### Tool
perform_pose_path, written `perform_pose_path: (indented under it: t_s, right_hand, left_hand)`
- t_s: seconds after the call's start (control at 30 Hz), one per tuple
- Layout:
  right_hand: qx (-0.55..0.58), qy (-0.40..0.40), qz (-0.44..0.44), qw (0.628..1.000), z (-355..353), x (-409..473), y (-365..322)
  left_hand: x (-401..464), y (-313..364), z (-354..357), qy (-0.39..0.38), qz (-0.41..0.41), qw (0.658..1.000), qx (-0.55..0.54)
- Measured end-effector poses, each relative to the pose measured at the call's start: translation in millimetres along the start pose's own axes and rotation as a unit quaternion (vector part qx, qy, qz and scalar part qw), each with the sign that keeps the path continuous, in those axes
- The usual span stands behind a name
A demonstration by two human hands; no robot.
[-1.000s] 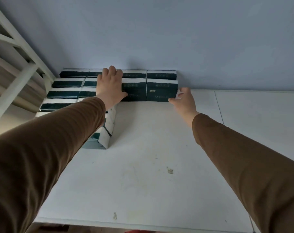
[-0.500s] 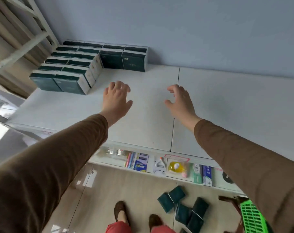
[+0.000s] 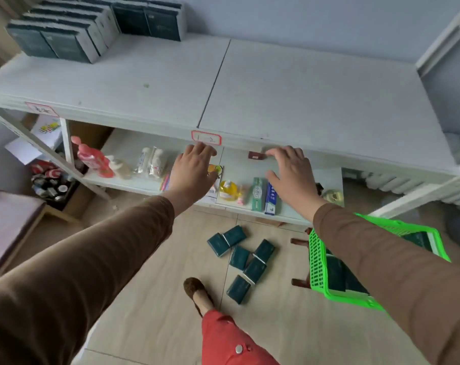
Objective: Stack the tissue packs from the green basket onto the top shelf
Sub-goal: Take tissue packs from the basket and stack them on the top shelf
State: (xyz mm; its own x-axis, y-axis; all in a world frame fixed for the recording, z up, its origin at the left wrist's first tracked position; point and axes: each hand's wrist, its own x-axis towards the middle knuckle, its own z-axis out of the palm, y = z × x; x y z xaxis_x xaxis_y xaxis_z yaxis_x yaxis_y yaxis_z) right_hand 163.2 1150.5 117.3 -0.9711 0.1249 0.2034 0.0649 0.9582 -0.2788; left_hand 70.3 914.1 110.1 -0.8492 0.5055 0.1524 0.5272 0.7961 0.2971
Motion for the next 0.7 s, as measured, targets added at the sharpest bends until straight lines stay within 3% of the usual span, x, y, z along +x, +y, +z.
perform_pose_path:
  t_s: [0.23, 0.7]
  right_hand:
    - [-0.006, -0.089, 0.076, 0.993, -16, -132, 89]
    - [0.054, -0.237, 0.263, 0.934, 3, -300, 345]
  left_hand:
    - [-73, 109, 58, -0.089, 0.011, 0.996, -0.001]
    - [-74, 363, 252, -0.237, 0.059, 0.969, -0.039]
